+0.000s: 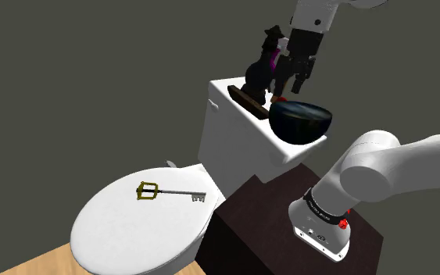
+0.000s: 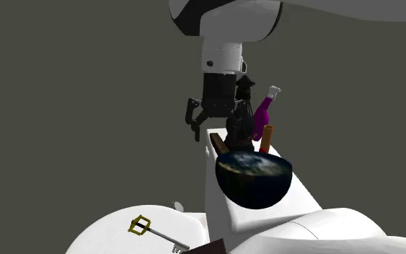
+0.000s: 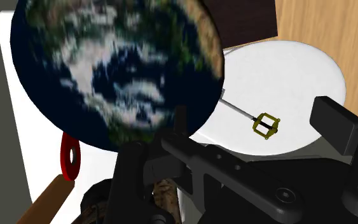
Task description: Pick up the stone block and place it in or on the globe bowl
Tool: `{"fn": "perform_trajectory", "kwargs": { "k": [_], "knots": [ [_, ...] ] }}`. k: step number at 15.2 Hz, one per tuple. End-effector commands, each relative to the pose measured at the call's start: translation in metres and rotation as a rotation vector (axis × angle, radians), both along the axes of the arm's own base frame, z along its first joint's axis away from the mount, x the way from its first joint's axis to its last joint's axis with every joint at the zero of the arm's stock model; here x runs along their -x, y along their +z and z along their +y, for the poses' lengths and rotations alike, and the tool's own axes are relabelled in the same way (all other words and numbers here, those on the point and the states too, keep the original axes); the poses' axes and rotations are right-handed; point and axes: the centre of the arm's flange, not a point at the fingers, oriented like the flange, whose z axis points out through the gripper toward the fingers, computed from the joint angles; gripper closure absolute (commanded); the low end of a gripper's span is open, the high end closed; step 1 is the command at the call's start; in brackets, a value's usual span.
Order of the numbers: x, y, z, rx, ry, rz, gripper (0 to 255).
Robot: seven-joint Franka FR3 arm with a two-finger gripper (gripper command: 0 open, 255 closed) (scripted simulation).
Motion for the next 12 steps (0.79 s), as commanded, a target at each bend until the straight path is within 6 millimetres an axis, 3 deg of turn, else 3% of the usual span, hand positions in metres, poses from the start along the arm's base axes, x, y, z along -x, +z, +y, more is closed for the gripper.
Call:
{"fn": "perform_trajectory", "kwargs": {
  "k": [1,12],
  "knots": [
    [0.0,0.0,0.0,0.0,0.0,0.0,0],
    [-0.078,-0.081,-0.053,0.093,0.026,-0.126,0]
  ]
}}
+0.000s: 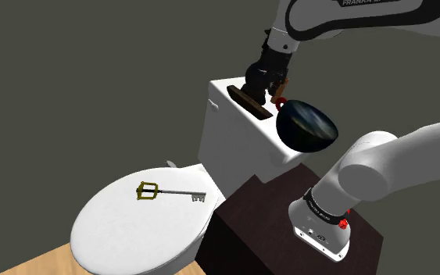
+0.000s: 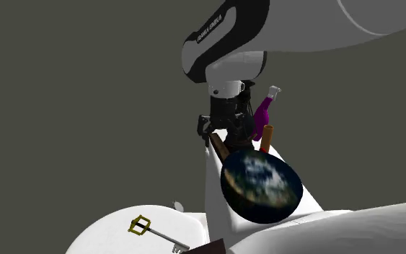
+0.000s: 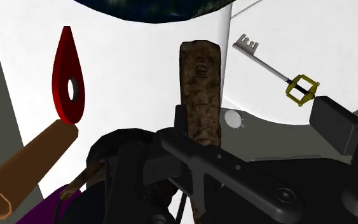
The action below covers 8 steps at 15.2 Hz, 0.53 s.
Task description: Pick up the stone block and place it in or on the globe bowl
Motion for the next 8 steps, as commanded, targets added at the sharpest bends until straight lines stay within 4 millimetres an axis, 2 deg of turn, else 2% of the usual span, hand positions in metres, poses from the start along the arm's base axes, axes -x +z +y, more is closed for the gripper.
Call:
{"fn": "perform_trajectory", "kwargs": {
  "k": [1,4,8],
  "knots": [
    [-0.015,-0.012,-0.011,0.018,0.006,-0.027,0],
    [-0.038,-0.031,-0.027,0.044,0.013,-0.062,0],
    [-0.042,-0.049,-0.029,0.047,0.014,-0.067,0]
  ]
}}
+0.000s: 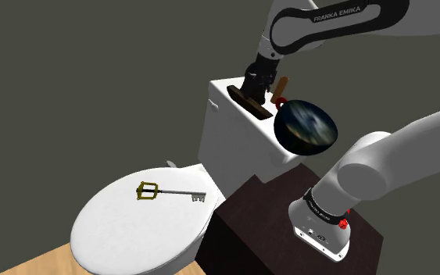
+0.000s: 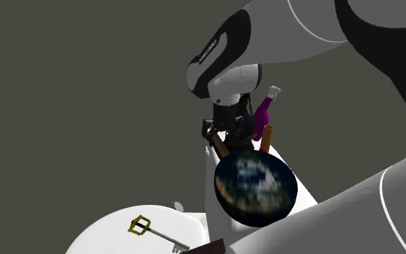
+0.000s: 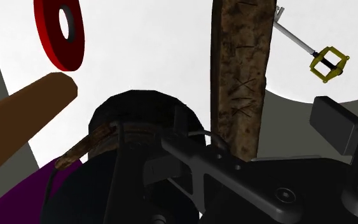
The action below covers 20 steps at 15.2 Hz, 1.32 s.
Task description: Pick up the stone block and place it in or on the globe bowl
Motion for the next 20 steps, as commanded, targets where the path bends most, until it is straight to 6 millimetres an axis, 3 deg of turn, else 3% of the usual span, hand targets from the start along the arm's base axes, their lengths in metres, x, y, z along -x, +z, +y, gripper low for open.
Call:
{"fn": "perform_trajectory", "kwargs": {
  "k": [1,5,12,13,20],
  "knots": [
    [-0.001,-0.018,-0.003,0.0,-0.002,0.007,0],
    [-0.001,-0.037,-0.003,0.0,-0.002,0.007,0],
    [-0.001,-0.037,-0.003,0.0,-0.002,0.007,0],
    [-0.001,-0.035,0.001,0.001,-0.002,0.008,255],
    [0.004,-0.037,0.001,0.001,-0.002,0.007,255]
  ]
}}
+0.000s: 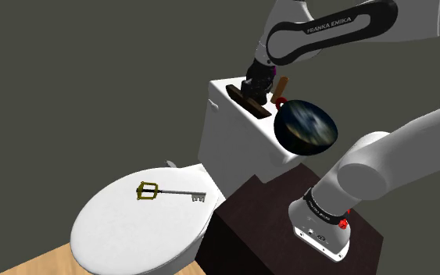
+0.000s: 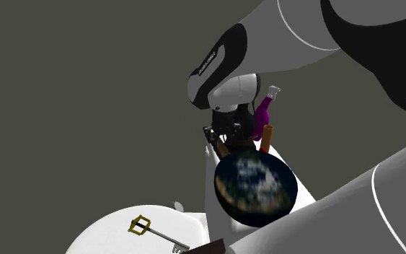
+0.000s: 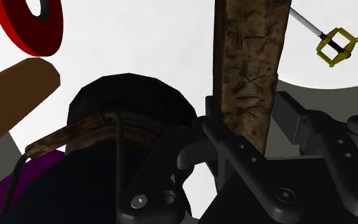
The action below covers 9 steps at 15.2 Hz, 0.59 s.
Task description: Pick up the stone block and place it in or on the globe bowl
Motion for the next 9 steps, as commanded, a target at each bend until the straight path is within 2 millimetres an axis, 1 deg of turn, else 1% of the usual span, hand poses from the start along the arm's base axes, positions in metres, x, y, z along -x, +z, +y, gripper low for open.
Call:
{"fn": "perform_trajectory", "kwargs": {
  "k": [1,2,9],
  "knots": [
    [0.008,-0.015,0.002,-0.01,0.0,0.078,255],
    [0.005,-0.016,-0.003,-0.009,-0.001,0.078,255],
    [0.005,0.021,-0.003,-0.009,-0.001,0.078,255]
  ]
}}
